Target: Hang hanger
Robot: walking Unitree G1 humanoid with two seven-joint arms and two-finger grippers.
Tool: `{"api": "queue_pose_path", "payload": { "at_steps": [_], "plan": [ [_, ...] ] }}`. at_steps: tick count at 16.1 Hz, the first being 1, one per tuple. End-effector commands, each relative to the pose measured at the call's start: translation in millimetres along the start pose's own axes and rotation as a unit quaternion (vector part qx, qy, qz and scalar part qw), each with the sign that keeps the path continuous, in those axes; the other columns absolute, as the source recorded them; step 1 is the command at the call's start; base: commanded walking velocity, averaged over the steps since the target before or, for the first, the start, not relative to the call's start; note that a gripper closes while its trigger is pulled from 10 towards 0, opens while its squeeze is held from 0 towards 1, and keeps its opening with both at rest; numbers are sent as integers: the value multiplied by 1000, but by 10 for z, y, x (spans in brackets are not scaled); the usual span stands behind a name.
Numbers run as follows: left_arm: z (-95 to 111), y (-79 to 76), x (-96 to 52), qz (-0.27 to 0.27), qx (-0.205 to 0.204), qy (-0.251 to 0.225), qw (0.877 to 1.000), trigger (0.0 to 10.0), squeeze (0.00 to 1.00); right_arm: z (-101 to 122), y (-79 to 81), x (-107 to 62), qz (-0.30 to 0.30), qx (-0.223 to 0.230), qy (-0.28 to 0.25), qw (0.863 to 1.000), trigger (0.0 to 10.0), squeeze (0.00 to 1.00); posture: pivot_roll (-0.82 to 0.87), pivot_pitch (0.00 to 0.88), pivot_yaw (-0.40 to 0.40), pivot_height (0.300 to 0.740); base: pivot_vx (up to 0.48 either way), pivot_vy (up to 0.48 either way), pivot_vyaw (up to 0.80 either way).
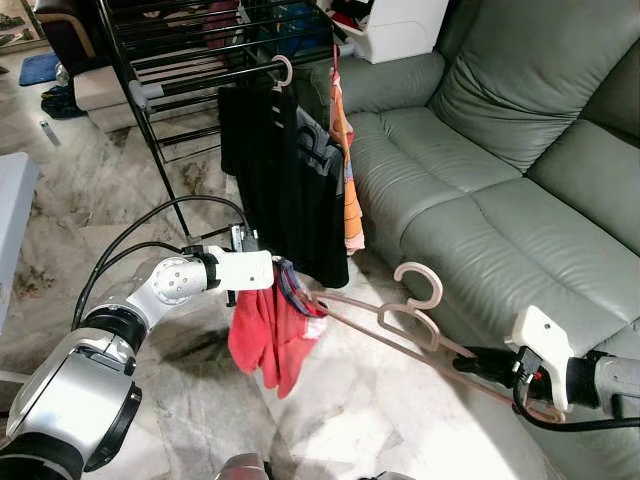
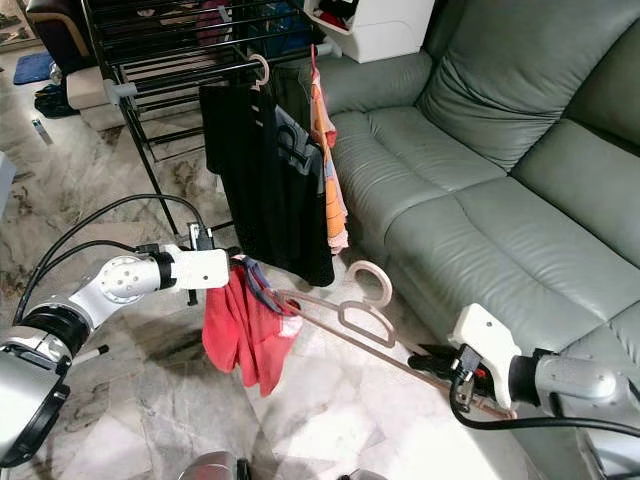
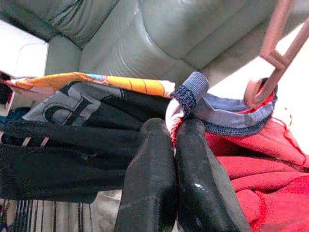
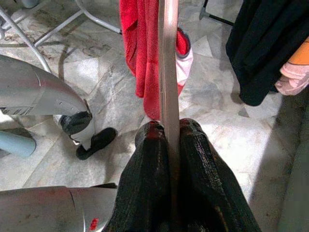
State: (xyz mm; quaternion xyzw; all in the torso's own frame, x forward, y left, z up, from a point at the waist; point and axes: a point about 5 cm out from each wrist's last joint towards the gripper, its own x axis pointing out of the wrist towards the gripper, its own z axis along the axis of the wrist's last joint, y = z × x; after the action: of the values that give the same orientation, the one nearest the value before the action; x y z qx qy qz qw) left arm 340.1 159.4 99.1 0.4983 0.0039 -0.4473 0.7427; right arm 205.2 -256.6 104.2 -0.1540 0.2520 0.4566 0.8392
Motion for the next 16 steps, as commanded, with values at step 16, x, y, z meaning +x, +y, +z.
{"api": "queue_pose_path", "payload": {
  "at_steps": [16],
  "plan": [
    [594, 205, 112, 31, 47, -170, 984, 10000, 0, -152, 13, 263, 1, 35, -8, 999, 10000, 0, -99, 0, 24, 740, 0, 0, 0]
  ]
}}
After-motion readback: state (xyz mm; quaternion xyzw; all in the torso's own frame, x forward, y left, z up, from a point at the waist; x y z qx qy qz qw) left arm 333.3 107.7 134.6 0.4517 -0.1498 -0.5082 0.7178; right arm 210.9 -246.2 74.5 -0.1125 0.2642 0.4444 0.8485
